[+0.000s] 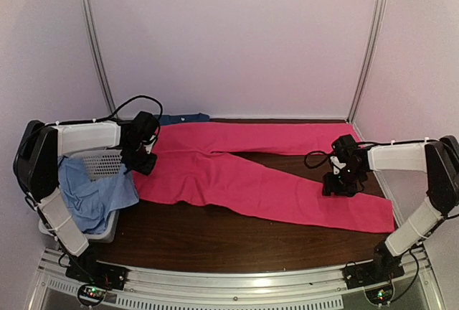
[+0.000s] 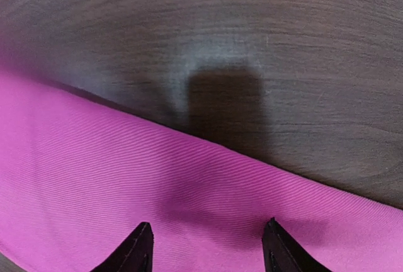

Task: Fold and stack the mixed laundry pile
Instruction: Flatten out the crumpled trousers at the center of the board.

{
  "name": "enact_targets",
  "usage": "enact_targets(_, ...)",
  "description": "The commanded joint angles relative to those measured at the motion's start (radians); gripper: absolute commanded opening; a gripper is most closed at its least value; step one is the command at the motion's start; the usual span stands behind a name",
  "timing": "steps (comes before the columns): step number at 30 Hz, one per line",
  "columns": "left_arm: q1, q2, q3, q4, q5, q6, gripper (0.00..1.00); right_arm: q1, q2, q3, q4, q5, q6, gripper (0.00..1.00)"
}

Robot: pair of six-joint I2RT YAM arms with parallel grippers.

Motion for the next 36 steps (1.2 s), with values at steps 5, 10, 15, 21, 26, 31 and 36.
enact_targets(5, -0.039, 0.102, 0.057, 0.05, 0.137, 0.103, 0.34, -0.033, 0.202, 0.108, -0.069, 0.184, -0.05, 0.52)
enact_targets(10, -0.103, 0.166, 0.037, 0.042, 0.149, 0.115, 0.34, -0.071, 0.308, 0.217, -0.101, 0.252, -0.101, 0.52)
enact_targets(15, -0.157, 0.215, 0.001, 0.027, 0.196, 0.116, 0.3, -0.109, 0.385, 0.317, -0.115, 0.296, -0.143, 0.53)
enact_targets(21, -0.236, 0.202, -0.048, -0.01, 0.288, 0.176, 0.28, -0.176, 0.384, 0.367, -0.118, 0.289, -0.183, 0.53)
enact_targets(26, -0.283, 0.141, -0.096, -0.087, 0.334, 0.185, 0.28, -0.202, 0.344, 0.352, -0.135, 0.286, -0.185, 0.54)
enact_targets(31, -0.268, 0.053, -0.096, -0.182, 0.293, 0.148, 0.29, -0.202, 0.278, 0.305, -0.17, 0.292, -0.191, 0.54)
enact_targets(36, -0.173, -0.021, -0.082, -0.232, 0.231, 0.094, 0.3, -0.202, 0.231, 0.297, -0.173, 0.263, -0.185, 0.56)
